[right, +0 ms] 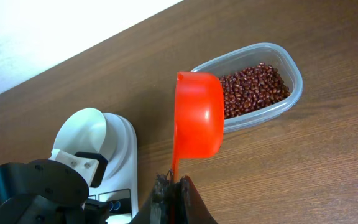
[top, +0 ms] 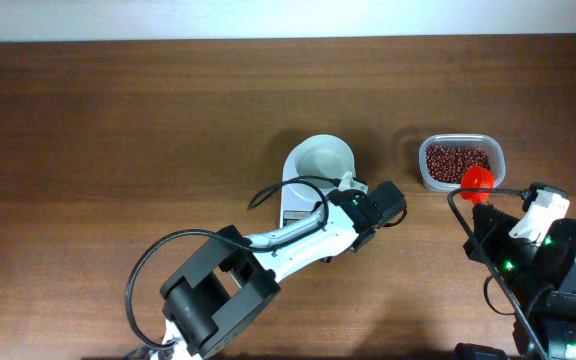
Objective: Scoop and weigh 50g on scale
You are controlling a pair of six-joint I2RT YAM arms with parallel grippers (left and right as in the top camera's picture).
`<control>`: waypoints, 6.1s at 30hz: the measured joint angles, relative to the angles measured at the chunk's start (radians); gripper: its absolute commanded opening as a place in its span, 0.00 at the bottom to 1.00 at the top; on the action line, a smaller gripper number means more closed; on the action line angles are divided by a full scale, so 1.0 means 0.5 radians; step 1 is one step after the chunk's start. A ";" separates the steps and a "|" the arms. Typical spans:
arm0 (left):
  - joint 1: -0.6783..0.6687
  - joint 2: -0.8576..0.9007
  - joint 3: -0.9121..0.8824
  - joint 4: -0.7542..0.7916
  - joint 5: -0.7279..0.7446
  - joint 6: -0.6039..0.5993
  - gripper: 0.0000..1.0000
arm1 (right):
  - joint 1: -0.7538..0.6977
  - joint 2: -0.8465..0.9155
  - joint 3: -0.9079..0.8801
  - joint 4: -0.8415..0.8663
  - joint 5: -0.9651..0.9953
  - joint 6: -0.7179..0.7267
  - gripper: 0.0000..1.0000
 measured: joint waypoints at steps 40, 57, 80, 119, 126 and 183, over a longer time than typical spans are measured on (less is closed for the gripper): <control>0.029 -0.001 -0.027 0.045 -0.002 -0.024 0.00 | 0.000 0.000 0.000 0.000 0.000 0.001 0.04; 0.035 -0.043 -0.016 -0.221 0.040 -0.031 0.00 | 0.000 0.009 0.000 -0.001 0.000 0.002 0.04; 0.356 -1.373 0.002 -0.629 0.026 0.615 0.99 | 0.000 0.225 0.000 0.049 0.000 0.064 0.04; 1.009 -1.389 0.261 -0.990 1.321 2.426 0.99 | 0.000 0.225 0.000 0.003 -0.175 0.114 0.04; 1.009 -1.389 0.261 -0.990 1.321 2.426 0.99 | 0.000 0.225 0.000 -0.016 -0.175 0.115 0.04; 1.450 -1.389 0.062 -1.056 1.573 2.822 0.99 | 0.000 0.225 0.000 -0.105 -0.190 0.114 0.04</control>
